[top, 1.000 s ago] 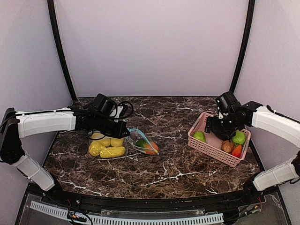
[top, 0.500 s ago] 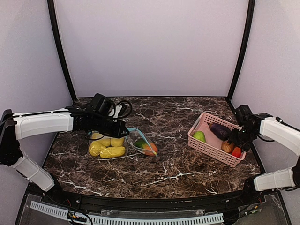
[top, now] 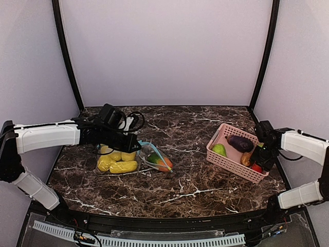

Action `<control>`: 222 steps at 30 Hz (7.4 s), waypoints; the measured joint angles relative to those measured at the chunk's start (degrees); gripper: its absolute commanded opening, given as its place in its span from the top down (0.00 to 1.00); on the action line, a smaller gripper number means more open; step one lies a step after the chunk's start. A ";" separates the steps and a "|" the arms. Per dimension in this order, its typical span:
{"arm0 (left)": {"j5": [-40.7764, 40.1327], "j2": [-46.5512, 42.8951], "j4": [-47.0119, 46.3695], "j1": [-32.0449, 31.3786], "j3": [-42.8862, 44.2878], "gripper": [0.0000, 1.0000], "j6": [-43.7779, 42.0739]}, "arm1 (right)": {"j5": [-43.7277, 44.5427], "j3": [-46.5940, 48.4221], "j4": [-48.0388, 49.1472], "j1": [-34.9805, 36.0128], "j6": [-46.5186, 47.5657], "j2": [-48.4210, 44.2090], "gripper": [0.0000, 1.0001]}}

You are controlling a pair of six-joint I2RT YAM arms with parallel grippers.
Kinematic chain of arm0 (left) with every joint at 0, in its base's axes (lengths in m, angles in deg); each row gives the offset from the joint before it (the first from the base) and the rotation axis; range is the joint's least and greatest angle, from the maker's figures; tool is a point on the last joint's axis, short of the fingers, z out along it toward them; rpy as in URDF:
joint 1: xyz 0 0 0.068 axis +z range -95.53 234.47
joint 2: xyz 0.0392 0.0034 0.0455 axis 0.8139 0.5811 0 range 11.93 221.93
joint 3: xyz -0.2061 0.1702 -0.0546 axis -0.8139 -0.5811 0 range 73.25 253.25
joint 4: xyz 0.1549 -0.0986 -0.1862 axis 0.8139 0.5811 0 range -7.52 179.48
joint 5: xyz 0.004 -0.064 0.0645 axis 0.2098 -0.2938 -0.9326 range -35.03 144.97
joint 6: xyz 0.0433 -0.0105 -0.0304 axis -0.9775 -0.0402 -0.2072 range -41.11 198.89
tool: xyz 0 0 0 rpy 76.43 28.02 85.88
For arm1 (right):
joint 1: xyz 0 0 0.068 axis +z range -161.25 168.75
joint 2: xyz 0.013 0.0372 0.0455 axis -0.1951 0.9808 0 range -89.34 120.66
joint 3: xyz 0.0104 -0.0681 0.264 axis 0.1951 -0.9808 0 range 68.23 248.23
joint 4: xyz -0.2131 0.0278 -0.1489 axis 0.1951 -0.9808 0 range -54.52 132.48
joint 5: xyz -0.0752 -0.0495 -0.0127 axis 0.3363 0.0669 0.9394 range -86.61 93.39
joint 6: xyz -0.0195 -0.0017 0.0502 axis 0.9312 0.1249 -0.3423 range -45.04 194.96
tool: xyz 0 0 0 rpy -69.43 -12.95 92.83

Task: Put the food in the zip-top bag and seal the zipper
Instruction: Pick up the fake fruit from the bin, then place the fake fruit in the zipper food storage bag, then pass from the left arm to the right, then pass from the right arm to the left

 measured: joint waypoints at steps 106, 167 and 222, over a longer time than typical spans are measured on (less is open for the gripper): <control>8.81 3.54 -1.18 0.22 0.79 0.99 1.22 | -21.40 41.51 20.28 50.18 35.43 39.69 0.24; 5.53 -10.32 -1.73 0.35 -2.51 0.21 -7.19 | -27.36 29.03 24.37 50.80 34.62 25.57 1.00; 17.86 5.20 -10.23 -7.26 -2.54 0.94 -34.47 | -38.16 20.76 33.42 46.71 34.23 24.20 0.98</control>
